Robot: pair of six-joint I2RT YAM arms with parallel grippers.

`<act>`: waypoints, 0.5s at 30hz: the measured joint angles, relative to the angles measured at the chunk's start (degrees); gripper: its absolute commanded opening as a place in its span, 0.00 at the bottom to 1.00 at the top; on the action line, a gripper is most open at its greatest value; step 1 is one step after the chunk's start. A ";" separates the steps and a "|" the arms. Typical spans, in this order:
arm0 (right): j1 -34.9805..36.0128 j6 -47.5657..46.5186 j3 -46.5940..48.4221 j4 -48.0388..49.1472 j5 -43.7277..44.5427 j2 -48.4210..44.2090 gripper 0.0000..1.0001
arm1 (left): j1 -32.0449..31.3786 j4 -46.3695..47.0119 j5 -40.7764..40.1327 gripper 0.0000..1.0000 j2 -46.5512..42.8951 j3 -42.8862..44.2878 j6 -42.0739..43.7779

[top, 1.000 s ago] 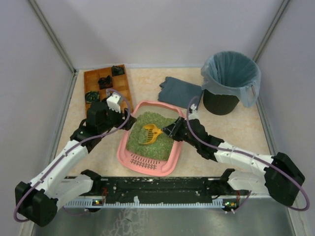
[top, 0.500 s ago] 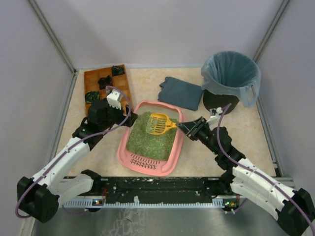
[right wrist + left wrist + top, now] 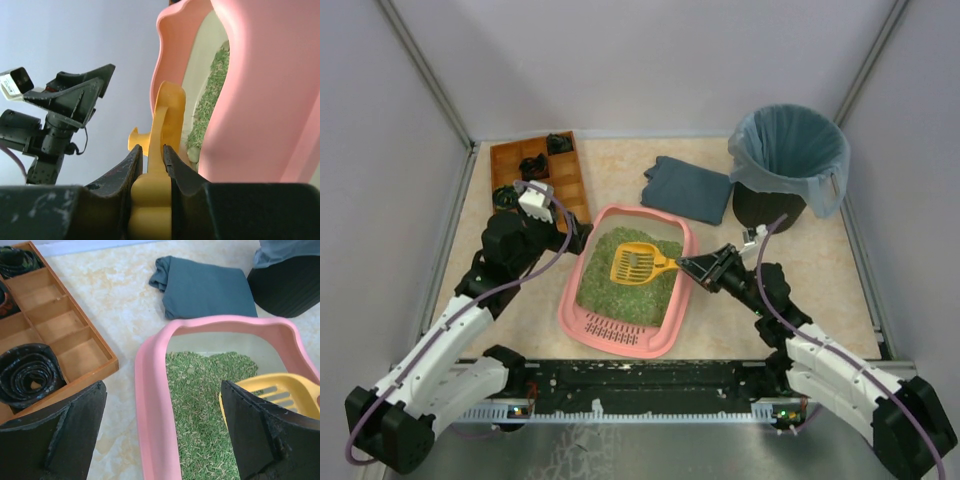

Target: Clean the litter box

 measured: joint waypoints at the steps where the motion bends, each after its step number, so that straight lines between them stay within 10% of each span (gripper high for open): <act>1: -0.07 0.68 -0.11 1.20 -1.07 1.16 0.00 | 0.00 0.24 -0.24 1.00 -0.81 -0.20 0.02; 15: -6.16 5.09 -3.76 6.67 -5.88 -1.57 0.00 | 0.02 0.85 -2.21 1.00 -0.37 -0.46 -0.07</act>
